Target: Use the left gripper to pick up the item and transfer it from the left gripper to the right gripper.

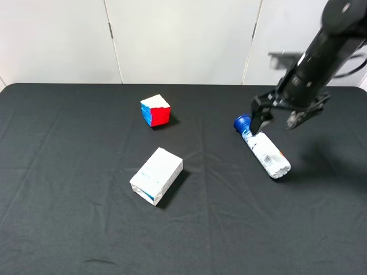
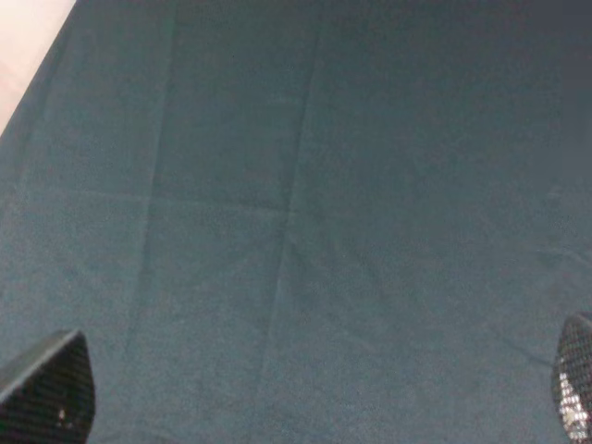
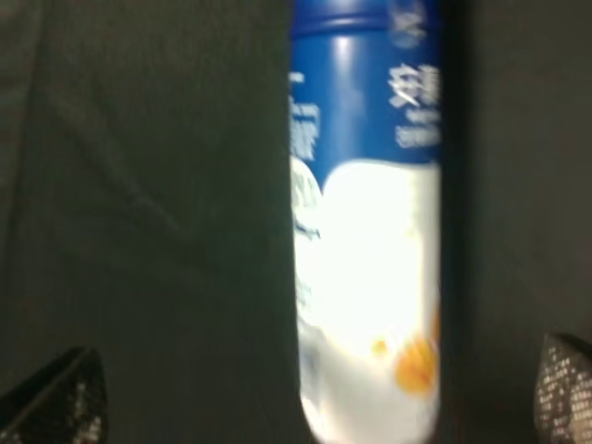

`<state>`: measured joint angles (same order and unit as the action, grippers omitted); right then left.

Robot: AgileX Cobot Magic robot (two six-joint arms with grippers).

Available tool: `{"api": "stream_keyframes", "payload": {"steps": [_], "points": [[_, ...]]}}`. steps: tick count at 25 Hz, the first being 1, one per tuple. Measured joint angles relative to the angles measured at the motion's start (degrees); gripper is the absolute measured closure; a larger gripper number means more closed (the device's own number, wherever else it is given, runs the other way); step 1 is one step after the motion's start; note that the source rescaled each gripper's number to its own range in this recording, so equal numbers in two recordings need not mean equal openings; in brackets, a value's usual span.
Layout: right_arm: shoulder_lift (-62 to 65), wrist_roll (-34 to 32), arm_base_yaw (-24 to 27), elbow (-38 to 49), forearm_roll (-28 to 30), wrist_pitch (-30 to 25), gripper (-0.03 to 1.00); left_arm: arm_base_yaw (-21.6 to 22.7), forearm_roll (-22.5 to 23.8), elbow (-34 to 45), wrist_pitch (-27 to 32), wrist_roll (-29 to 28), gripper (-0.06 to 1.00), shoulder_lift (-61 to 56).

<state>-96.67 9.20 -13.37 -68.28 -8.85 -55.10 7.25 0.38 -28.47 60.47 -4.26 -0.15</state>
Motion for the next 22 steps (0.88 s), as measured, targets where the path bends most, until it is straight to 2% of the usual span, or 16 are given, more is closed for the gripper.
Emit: {"api": "stream_keyframes", "payload": {"steps": [8,11,19,22], "points": [[13.7,-5.2,0.0,-0.1,2.3,-10.9,-0.03,0.0,0.0,0.0,0.0,0.0,-0.05,0.0],[20.8,-6.7,0.0,1.8,2.3,-13.3,-0.03,0.0,0.0,0.0,0.0,0.0,-0.05,0.0],[45.3,-9.2,0.0,18.1,2.5,-14.1,-0.03,0.0,0.0,0.0,0.0,0.1,-0.05,0.0],[56.1,-9.2,0.0,24.1,2.7,-12.4,-0.03,0.0,0.0,0.0,0.0,0.1,-0.05,0.0]]}}
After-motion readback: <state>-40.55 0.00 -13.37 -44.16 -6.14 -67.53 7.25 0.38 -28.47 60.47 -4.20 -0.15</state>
